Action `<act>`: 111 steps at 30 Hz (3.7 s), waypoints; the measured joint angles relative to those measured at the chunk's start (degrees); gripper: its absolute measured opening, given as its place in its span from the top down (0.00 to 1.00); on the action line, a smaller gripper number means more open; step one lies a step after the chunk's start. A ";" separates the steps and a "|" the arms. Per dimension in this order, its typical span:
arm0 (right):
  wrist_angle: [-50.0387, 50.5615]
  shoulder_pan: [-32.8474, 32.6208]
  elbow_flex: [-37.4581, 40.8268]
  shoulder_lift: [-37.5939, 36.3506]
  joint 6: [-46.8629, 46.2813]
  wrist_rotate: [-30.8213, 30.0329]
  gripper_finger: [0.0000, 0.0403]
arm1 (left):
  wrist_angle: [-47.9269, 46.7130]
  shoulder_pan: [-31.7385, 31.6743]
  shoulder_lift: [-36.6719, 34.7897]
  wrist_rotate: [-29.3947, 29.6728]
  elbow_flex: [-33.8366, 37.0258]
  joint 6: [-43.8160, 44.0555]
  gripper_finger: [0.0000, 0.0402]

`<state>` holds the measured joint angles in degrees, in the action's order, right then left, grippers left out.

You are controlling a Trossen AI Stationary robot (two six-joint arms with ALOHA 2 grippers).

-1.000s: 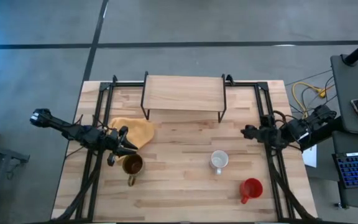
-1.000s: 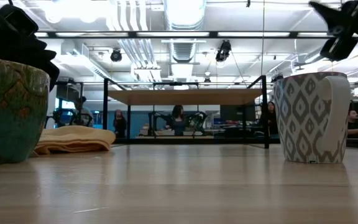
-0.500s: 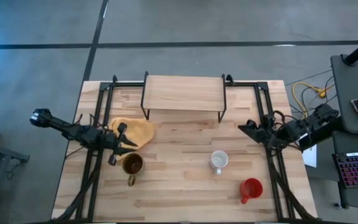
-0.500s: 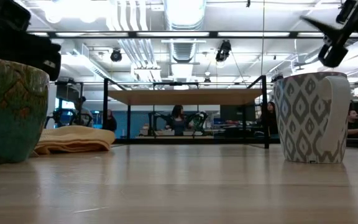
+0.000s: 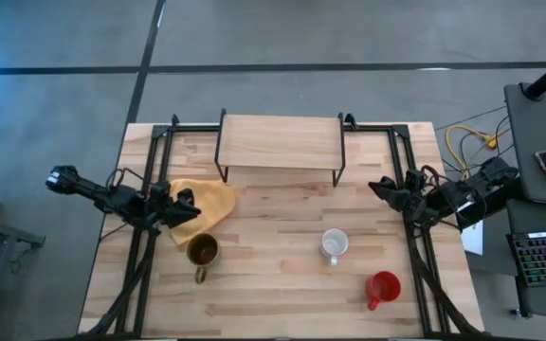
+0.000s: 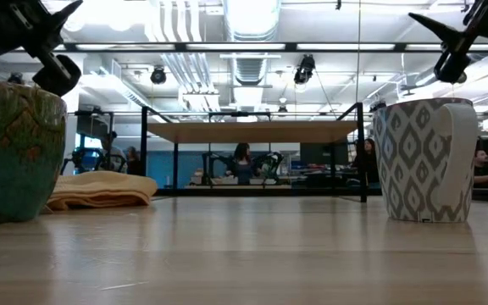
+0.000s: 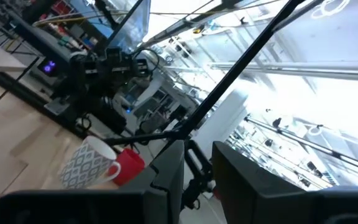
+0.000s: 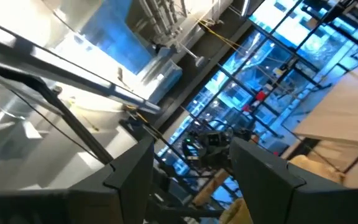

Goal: Stack small to large cups/mugs on shelf
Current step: Put the red mug on the shelf

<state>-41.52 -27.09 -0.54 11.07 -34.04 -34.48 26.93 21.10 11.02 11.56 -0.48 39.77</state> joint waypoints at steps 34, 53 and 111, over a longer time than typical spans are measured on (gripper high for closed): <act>131.43 -0.94 -75.99 49.58 -30.21 20.02 0.49 | -0.41 0.00 4.58 2.80 -0.08 0.33 0.82; 109.05 -28.35 -54.14 51.80 -75.81 30.38 0.49 | -0.46 0.00 7.31 1.91 -0.06 5.33 0.82; 101.22 -26.71 -48.83 68.64 -56.60 35.92 0.96 | -0.40 0.00 14.43 2.29 0.01 6.32 0.82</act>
<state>59.70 -53.80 -49.36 79.71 -90.64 1.44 26.52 21.10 25.45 13.86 -0.47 46.09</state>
